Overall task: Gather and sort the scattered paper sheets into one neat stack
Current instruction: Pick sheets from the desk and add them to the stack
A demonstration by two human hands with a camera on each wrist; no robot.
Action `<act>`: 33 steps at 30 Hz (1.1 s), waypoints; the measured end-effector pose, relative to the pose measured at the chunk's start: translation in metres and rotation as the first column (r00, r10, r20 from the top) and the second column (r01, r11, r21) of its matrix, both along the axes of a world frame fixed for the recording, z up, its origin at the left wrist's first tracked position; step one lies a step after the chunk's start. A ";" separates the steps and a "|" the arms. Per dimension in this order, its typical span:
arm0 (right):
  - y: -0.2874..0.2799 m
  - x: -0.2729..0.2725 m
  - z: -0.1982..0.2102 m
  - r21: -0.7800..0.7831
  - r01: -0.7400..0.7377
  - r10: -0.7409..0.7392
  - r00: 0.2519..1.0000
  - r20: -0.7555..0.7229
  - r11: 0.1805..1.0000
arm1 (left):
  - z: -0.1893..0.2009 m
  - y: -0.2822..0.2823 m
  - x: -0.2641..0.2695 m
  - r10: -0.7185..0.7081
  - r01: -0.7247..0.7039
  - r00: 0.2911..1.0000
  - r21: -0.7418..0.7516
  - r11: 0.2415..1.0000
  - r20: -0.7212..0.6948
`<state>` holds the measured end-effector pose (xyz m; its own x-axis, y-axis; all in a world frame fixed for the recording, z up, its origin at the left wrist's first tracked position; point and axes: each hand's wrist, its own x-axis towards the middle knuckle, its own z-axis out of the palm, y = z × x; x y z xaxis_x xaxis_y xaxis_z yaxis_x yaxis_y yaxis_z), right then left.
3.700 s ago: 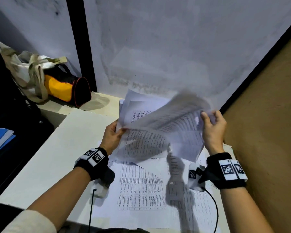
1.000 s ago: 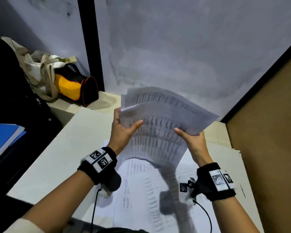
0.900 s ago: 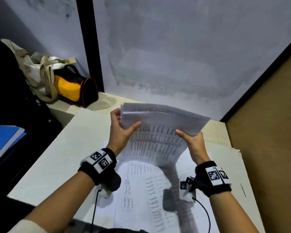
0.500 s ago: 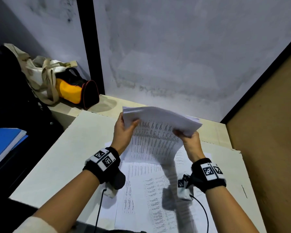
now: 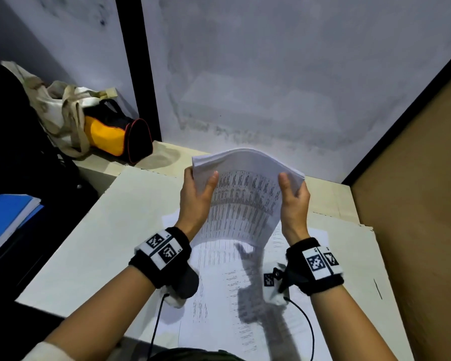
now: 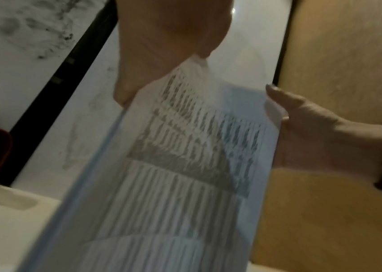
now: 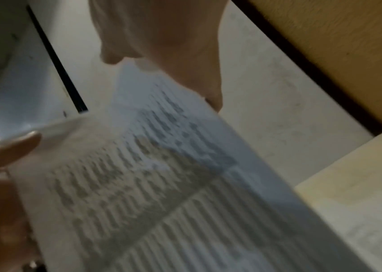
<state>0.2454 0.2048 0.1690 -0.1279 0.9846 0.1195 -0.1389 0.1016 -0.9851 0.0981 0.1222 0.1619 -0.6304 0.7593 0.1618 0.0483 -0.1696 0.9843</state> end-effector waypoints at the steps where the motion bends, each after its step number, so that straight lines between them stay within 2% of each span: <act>1: 0.004 -0.003 0.004 0.013 0.031 -0.030 0.999 -0.030 0.999 | 0.006 0.002 0.003 0.025 -0.025 0.999 0.004 1.000 0.021; 6: 0.012 -0.014 0.015 0.033 0.181 -0.177 0.980 -0.088 0.983 | 0.023 0.016 0.002 0.188 -0.193 0.975 0.033 0.981 0.122; 10: 0.019 -0.013 0.013 0.006 0.180 -0.179 0.979 -0.099 0.984 | 0.025 0.023 0.000 0.226 -0.234 0.958 0.024 0.972 0.175; 13: 0.023 -0.008 0.010 0.038 0.123 -0.120 0.989 -0.088 0.992 | 0.026 0.024 -0.001 0.224 -0.228 0.960 0.002 0.974 0.165; 15: 0.026 -0.001 0.004 0.053 0.010 -0.007 0.998 -0.055 0.999 | 0.026 0.022 -0.004 0.205 -0.207 0.966 -0.002 0.978 0.159; 19: 0.028 0.015 -0.020 -0.085 -0.182 0.193 0.971 0.143 0.980 | 0.015 0.018 -0.013 0.107 -0.097 0.978 -0.067 0.993 0.177; 21: 0.026 0.017 -0.028 -0.119 -0.188 0.211 0.953 0.219 0.975 | 0.012 0.013 -0.015 0.052 -0.034 0.979 -0.094 0.995 0.196; 23: 0.023 0.017 -0.029 -0.116 -0.188 0.210 0.953 0.221 0.975 | 0.015 0.008 -0.012 0.024 -0.006 0.976 -0.086 0.996 0.216; 27: 0.022 0.017 -0.021 -0.090 -0.202 0.216 0.956 0.197 0.975 | 0.017 -0.004 -0.013 0.038 -0.038 0.996 -0.004 0.999 0.080; 29: 0.021 0.019 -0.026 -0.103 -0.211 0.229 0.950 0.212 0.972 | 0.002 -0.009 -0.017 0.059 -0.059 0.998 0.000 0.998 0.034; 33: 0.011 0.016 -0.040 -0.198 -0.220 0.269 0.923 0.275 0.955 | -0.039 -0.015 -0.022 -0.107 0.092 0.992 -0.202 0.975 -0.067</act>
